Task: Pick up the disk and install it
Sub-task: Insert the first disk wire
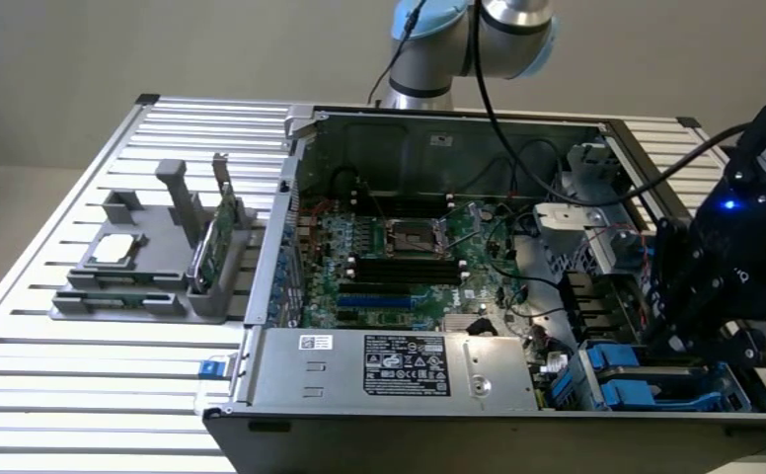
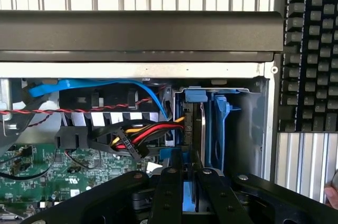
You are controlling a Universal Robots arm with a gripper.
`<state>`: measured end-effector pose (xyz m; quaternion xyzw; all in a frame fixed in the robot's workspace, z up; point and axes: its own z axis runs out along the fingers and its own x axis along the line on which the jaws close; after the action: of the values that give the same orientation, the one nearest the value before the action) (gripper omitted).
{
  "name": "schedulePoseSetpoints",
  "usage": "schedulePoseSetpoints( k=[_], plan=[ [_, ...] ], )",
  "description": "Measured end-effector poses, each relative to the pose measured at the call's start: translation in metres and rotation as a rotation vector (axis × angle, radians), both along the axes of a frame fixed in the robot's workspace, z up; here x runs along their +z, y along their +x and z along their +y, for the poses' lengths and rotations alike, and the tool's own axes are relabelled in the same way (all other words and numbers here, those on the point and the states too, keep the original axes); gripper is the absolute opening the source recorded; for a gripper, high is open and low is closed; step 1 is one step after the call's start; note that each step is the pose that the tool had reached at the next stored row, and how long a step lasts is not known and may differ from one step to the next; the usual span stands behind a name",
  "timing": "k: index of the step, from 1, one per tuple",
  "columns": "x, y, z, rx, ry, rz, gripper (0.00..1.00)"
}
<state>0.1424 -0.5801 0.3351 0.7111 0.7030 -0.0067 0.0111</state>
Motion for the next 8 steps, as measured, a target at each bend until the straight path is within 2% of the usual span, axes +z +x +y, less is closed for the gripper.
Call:
schedulePoseSetpoints(
  k=[8],
  plan=[
    [-0.0018, 0.0002, -0.0030, 0.009, 0.0109, -0.0005, 0.16]
  ],
)
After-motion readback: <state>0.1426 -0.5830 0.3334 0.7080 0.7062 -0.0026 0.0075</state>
